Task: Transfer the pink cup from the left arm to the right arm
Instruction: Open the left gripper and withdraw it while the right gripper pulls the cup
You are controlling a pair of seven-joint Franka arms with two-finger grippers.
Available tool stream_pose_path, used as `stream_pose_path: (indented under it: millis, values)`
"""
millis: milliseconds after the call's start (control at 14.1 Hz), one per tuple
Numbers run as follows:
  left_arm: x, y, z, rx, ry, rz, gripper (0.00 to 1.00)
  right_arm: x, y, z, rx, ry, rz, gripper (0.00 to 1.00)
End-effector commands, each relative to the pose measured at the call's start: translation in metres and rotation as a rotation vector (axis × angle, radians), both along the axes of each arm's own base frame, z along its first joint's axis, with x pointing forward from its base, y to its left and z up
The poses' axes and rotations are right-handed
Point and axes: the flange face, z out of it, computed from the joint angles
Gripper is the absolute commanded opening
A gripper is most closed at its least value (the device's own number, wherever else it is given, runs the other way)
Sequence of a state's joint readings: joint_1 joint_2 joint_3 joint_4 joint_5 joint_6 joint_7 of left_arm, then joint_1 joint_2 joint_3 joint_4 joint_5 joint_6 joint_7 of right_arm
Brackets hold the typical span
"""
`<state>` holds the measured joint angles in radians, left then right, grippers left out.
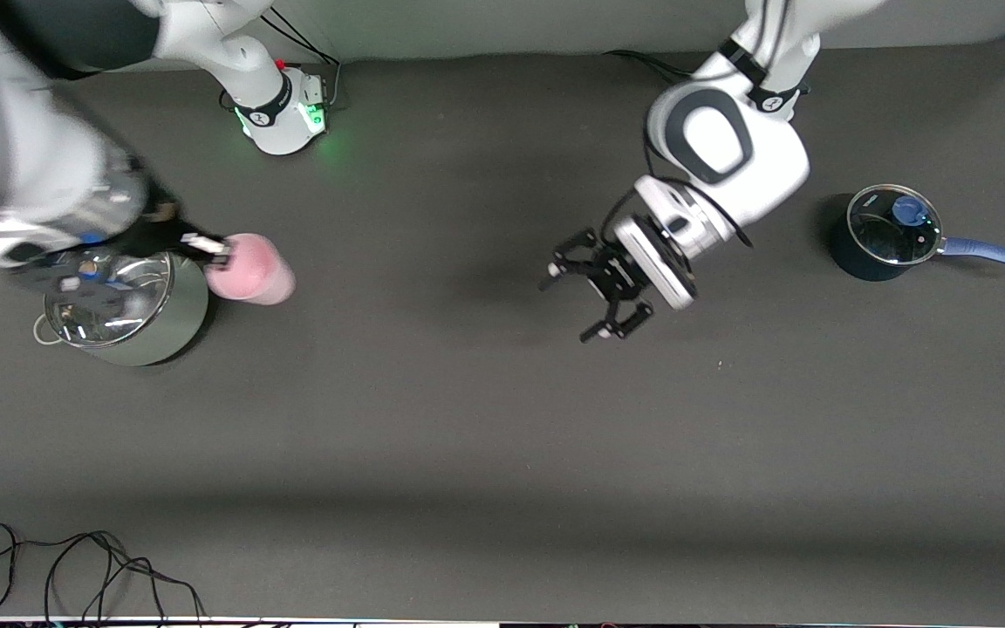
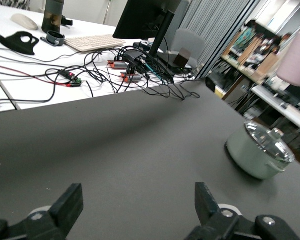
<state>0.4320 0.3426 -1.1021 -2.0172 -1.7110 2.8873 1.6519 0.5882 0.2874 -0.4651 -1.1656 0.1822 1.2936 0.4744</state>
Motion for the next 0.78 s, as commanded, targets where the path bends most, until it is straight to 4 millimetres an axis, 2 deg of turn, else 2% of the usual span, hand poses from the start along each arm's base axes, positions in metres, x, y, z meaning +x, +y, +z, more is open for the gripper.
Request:
stream_pose_path:
  millis: [0,212,354,566,707]
  values:
    - [0.007,0.028,-0.011,-0.049,0.016,-0.052,0.99,-0.007,-0.059,-0.012,-0.014,0.031,0.142,0.0]
    - [0.02,0.061,-0.016,-0.08,0.08,-0.144,0.99,-0.002,-0.116,-0.039,-0.018,0.037,0.213,0.0]
    - [0.031,0.092,-0.009,-0.052,0.236,-0.275,0.99,-0.008,-0.145,-0.073,0.023,-0.006,0.209,0.0]
    - [0.044,0.147,0.006,0.059,0.463,-0.402,0.99,-0.016,-0.16,-0.135,0.044,-0.05,0.189,0.0]
    - [0.051,0.186,0.027,0.123,0.61,-0.454,0.99,-0.017,-0.163,-0.17,0.035,-0.077,0.178,0.0]
